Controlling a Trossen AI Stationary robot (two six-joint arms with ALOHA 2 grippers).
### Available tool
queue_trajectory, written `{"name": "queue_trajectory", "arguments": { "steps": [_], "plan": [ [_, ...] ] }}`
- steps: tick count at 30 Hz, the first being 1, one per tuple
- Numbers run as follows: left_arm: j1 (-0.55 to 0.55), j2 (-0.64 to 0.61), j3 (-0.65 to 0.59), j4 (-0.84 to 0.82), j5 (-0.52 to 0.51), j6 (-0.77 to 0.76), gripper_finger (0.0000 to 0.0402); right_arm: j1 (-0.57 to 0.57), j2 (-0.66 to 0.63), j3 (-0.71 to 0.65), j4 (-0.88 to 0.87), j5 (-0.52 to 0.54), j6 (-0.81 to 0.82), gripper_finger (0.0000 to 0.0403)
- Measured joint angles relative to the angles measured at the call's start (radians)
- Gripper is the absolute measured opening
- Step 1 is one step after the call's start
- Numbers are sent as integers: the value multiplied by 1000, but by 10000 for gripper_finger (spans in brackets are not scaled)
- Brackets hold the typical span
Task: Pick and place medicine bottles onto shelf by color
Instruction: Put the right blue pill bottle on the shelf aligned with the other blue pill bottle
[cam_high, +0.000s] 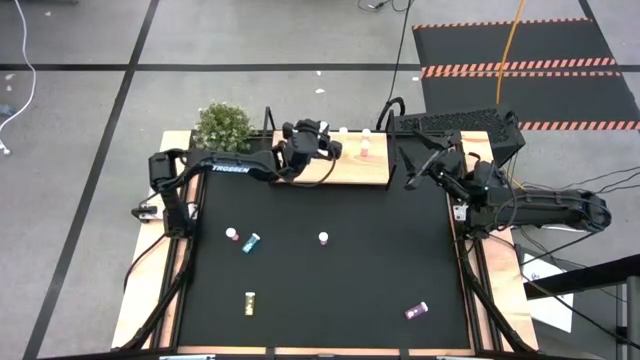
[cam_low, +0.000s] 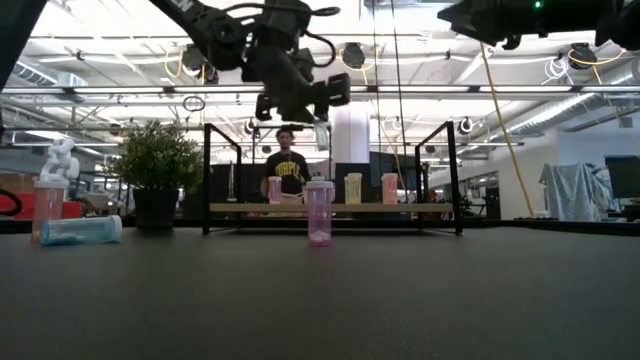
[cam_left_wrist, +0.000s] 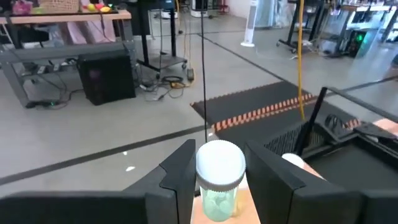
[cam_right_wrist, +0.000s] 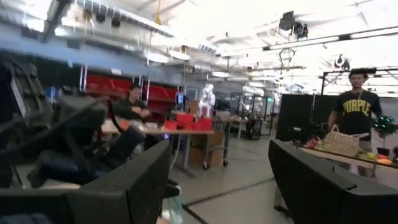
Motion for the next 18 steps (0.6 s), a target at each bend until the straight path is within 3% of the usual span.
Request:
{"name": "queue_trajectory", "arguments": {
  "steps": [12, 18],
  "plan": [
    [-16, 95, 0, -39, -77, -88, 127, -63, -32, 0, -276, 6, 68, 267],
    [-2, 126, 2, -17, -102, -116, 127, -69, -26, 0, -327, 5, 74, 267]
  ]
}}
